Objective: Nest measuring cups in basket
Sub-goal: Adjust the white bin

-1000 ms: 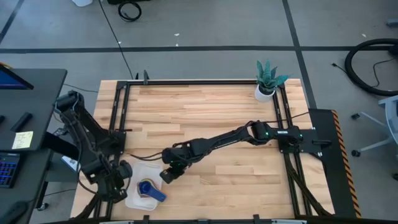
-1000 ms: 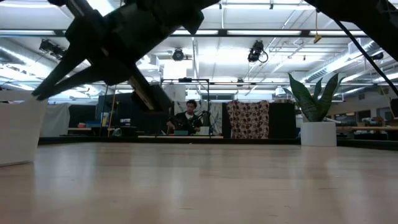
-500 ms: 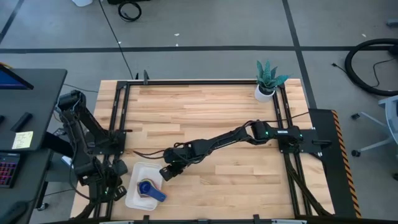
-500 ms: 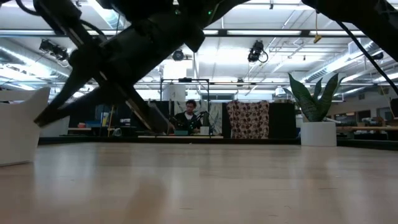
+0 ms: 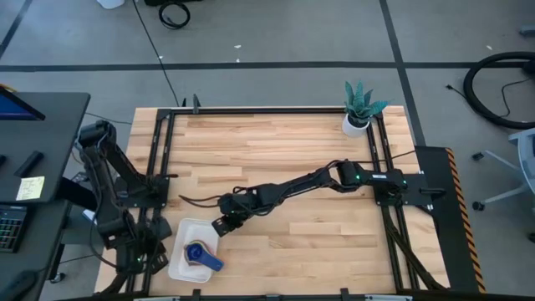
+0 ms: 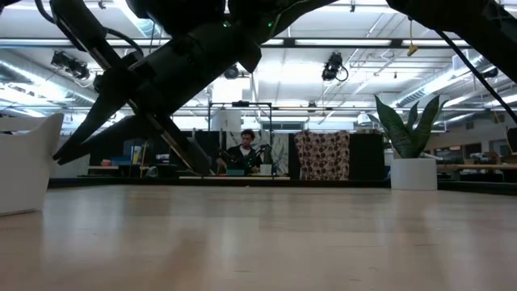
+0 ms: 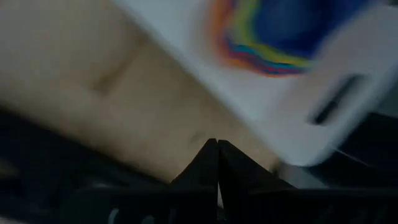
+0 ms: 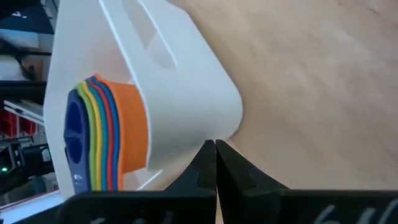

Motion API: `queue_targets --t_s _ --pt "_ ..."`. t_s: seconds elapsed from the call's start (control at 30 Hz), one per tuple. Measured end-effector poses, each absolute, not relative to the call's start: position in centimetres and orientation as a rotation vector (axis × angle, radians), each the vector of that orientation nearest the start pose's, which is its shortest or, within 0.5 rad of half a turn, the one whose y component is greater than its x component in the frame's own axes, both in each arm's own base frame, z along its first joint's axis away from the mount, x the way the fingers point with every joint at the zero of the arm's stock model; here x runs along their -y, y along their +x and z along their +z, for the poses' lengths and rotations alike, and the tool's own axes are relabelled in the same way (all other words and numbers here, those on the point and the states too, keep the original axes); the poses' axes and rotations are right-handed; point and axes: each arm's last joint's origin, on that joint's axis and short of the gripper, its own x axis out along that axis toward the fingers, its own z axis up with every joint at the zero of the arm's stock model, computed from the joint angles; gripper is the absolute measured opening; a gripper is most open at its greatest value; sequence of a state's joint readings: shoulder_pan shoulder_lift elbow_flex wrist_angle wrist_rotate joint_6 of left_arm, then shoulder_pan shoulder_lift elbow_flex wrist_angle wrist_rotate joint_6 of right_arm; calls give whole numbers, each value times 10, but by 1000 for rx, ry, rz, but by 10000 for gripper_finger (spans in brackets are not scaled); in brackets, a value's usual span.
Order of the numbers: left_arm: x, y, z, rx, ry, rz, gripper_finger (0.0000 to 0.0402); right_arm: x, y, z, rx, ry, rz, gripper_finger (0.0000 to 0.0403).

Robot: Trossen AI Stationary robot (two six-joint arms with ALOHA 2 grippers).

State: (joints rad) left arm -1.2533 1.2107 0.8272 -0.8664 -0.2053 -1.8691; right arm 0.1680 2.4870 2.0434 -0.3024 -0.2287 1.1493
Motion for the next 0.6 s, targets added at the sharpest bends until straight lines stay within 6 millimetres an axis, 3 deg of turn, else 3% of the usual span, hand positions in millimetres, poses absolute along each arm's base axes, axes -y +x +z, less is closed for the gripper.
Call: queue_targets --t_s 0.17,0.43,0.6 --pt "202 74 229 -1233 -771 125 5 -98 538 148 -881 1102 -96 0" --pt "202 75 229 -1243 -791 136 31 -98 540 150 -860 1103 -79 0" --pt "212 86 235 -1138 -817 8 13 -99 540 151 -854 1104 -74 0"
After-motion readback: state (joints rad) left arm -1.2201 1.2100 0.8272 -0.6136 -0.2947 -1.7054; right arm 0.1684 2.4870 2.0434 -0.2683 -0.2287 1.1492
